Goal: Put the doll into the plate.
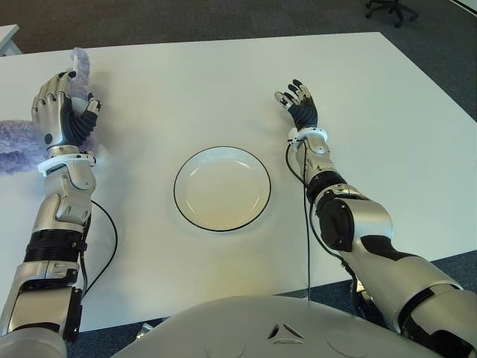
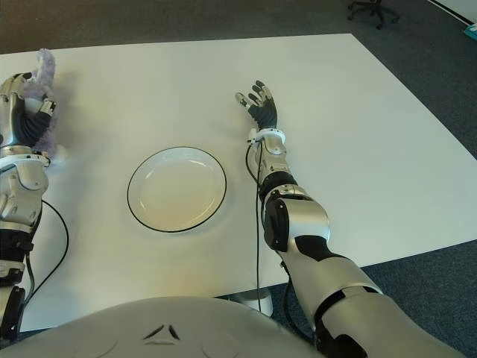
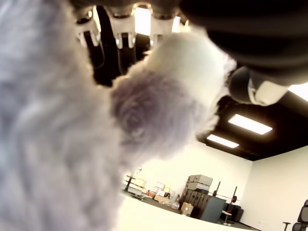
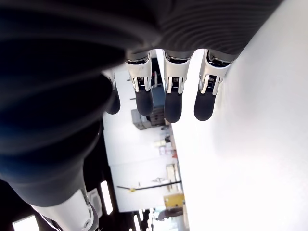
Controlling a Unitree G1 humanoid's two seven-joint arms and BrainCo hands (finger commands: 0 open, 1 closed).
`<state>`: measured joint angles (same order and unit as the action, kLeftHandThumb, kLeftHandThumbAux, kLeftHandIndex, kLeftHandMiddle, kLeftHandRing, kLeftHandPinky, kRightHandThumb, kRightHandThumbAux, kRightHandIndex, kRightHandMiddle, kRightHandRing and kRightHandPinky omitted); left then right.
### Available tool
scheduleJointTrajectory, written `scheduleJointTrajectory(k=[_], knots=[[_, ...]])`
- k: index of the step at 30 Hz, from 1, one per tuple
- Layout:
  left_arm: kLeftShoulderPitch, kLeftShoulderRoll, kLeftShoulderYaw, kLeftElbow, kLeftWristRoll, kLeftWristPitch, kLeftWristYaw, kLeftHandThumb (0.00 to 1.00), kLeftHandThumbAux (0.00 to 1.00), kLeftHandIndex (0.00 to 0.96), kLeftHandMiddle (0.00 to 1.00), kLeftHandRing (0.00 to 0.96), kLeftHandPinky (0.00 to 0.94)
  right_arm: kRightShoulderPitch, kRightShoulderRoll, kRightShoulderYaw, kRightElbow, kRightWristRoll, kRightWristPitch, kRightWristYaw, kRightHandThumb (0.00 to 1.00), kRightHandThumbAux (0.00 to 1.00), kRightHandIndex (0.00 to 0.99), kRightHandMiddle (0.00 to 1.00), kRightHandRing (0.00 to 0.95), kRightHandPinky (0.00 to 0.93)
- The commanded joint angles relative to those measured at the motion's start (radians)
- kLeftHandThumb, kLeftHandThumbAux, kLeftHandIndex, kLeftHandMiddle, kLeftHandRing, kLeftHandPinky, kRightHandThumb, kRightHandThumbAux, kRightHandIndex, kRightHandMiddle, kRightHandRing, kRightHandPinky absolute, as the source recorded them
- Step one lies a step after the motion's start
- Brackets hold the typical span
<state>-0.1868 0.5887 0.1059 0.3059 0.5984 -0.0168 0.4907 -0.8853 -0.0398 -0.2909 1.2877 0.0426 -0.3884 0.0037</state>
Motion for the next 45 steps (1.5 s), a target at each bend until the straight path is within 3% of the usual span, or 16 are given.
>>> scheduleJointTrajectory(k=[1, 25, 30, 36, 39, 44, 45], knots=[[-0.021, 0.001, -0.009, 0.047, -0.027, -0.04, -0.014, 0.538, 0.284, 0.138, 0.146, 0.124, 0.099, 0.055, 0.014, -0.003, 0.046, 0.004, 0.062, -0.009, 0.254, 0.8, 0.094, 0.106, 0.11, 0.144], [-0.069, -0.001, -0.015, 0.147, -0.102, -0.172, -0.053, 0.532, 0.296, 0.147, 0.167, 0.141, 0.113, 0.055, 0.012, -0.003, 0.046, 0.003, 0.063, -0.012, 0.259, 0.798, 0.095, 0.104, 0.111, 0.148], [-0.077, -0.005, -0.014, 0.163, -0.12, -0.194, -0.057, 0.584, 0.312, 0.169, 0.203, 0.176, 0.183, 0.055, 0.012, -0.002, 0.046, 0.003, 0.063, -0.011, 0.251, 0.799, 0.09, 0.099, 0.104, 0.14], [-0.088, -0.014, -0.012, 0.18, -0.127, -0.199, -0.036, 0.629, 0.331, 0.245, 0.274, 0.261, 0.28, 0.053, 0.011, -0.002, 0.046, 0.003, 0.064, -0.009, 0.246, 0.802, 0.088, 0.095, 0.1, 0.14], [-0.099, -0.023, -0.009, 0.198, -0.133, -0.202, -0.027, 0.661, 0.343, 0.329, 0.343, 0.323, 0.352, 0.053, 0.011, -0.002, 0.046, 0.004, 0.062, -0.009, 0.254, 0.807, 0.091, 0.093, 0.098, 0.14], [-0.11, -0.028, -0.007, 0.222, -0.131, -0.201, -0.016, 0.668, 0.337, 0.382, 0.393, 0.36, 0.389, 0.053, 0.012, -0.005, 0.045, 0.006, 0.06, -0.011, 0.271, 0.811, 0.097, 0.099, 0.105, 0.154], [-0.111, -0.029, -0.007, 0.223, -0.131, -0.2, -0.015, 0.655, 0.332, 0.44, 0.42, 0.388, 0.411, 0.053, 0.012, -0.005, 0.045, 0.006, 0.06, -0.011, 0.277, 0.812, 0.099, 0.101, 0.107, 0.153]])
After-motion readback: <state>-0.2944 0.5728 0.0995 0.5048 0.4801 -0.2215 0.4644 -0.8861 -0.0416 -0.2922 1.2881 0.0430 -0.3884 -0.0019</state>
